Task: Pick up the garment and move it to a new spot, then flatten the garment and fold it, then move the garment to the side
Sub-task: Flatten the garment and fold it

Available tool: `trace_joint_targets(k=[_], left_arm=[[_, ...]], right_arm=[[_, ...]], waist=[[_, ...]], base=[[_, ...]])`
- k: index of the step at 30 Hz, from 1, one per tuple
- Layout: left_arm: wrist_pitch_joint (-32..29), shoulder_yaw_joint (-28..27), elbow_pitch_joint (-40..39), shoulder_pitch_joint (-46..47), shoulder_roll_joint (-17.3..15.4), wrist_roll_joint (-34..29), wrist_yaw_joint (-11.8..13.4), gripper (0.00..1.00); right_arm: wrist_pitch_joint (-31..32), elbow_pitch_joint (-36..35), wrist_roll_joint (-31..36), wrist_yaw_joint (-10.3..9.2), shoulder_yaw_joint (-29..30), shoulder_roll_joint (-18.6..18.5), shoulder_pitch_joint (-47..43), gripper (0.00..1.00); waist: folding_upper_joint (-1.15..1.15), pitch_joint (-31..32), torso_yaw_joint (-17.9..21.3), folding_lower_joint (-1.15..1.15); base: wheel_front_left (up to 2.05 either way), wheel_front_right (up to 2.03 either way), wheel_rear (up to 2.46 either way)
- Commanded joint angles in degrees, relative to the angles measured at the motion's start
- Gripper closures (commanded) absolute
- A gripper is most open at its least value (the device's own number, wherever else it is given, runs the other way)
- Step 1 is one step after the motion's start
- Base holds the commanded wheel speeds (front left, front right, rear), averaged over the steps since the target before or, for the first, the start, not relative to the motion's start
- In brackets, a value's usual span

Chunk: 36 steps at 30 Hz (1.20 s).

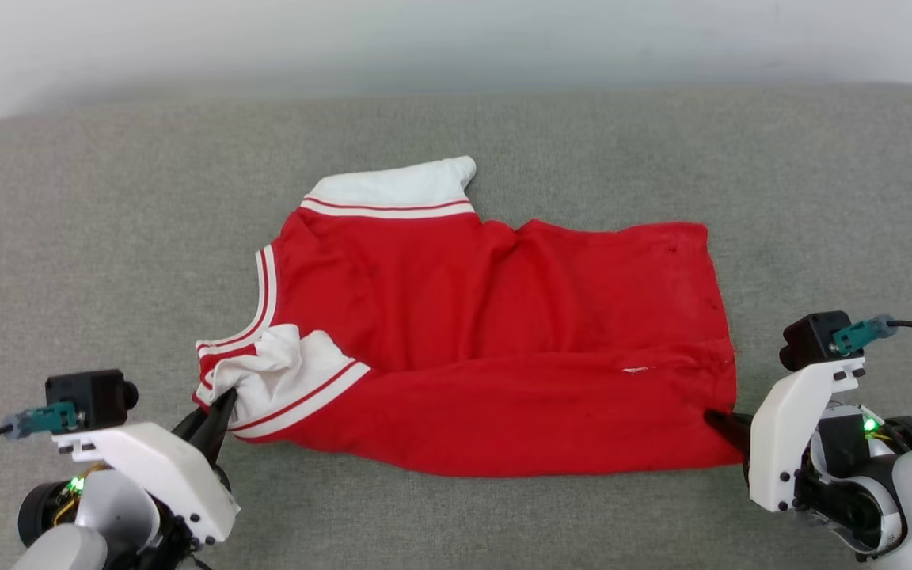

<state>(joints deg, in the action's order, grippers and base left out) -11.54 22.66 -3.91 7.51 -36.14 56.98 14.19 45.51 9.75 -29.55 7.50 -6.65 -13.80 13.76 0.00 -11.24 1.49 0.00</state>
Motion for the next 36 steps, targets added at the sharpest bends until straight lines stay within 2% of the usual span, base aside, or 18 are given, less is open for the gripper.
trace_joint_targets(k=[1,8,11,14,15,16,17,23,28,34,36], left_arm=[[0.73,-0.12,-1.1,-3.05,-0.71,-0.23,1.07,1.0],[-0.23,-0.14,-2.15,-9.22,-1.52,1.21,3.49,1.0],[-0.67,0.19,-1.57,-11.7,-0.65,2.53,4.06,1.0],[-1.2,1.04,-0.14,-13.01,0.77,3.98,3.53,1.0],[-1.24,1.18,0.47,-13.0,1.49,4.51,3.15,0.85],[-1.01,1.31,1.25,-12.75,2.03,4.72,2.91,0.28],[-0.78,1.49,2.02,-12.24,2.39,4.72,2.64,0.0],[4.28,0.83,5.15,-8.47,3.88,1.55,1.74,0.0],[8.88,-0.11,5.15,-4.21,3.16,-2.57,1.68,0.0],[11.18,-1.1,4.44,4.55,2.55,-6.58,2.07,0.0],[10.65,-0.98,4.72,8.21,2.33,-7.45,1.52,0.0]], right_arm=[[0.59,-1.18,-0.44,-0.04,-0.21,-1.03,-1.38,1.0],[3.48,-3.37,-0.82,-0.04,0.77,-1.86,-5.63,1.0],[4.62,-3.79,-0.94,-0.04,1.14,-1.33,-7.9,1.0],[3.77,-3.06,-1.26,-0.04,1.58,-0.45,-9.77,1.0],[2.88,-2.78,-1.25,-0.04,1.55,-0.35,-10.2,0.69],[1.81,-2.37,-1.14,-0.04,1.52,-0.21,-10.57,0.0],[0.65,-2.01,-1.04,-0.04,1.29,-0.15,-11.0,0.0],[-13.81,-3.21,2.35,-0.04,1.4,-0.52,-11.38,0.0],[-27.33,-4.25,6.84,-0.04,3.81,1.51,-10.31,0.0],[-37.02,-7.42,11.06,-0.04,4.86,3.94,-6.8,0.0],[-39.33,-8.73,11.86,-0.04,4.52,4.52,-5.28,0.0]], waist=[[0.0,3.84,0.29,0.0],[0.0,8.05,0.45,0.0],[0.0,8.51,0.81,0.0],[0.0,8.42,0.94,0.0],[0.0,8.31,0.94,0.0],[0.0,8.17,0.91,0.0],[0.0,8.03,0.88,0.0],[0.0,8.04,1.4,0.0],[0.0,7.81,2.95,0.0],[0.0,3.22,5.13,0.0],[0.0,0.87,5.82,0.0]], base=[[0.0,0.0,0.0],[0.0,0.0,0.0],[0.0,0.0,0.0],[0.0,0.0,0.0],[0.0,0.0,0.0],[0.0,0.0,0.0],[0.0,0.0,0.0],[0.0,0.0,0.0],[0.0,0.0,0.0],[0.0,0.0,0.0],[0.0,0.0,0.0]])
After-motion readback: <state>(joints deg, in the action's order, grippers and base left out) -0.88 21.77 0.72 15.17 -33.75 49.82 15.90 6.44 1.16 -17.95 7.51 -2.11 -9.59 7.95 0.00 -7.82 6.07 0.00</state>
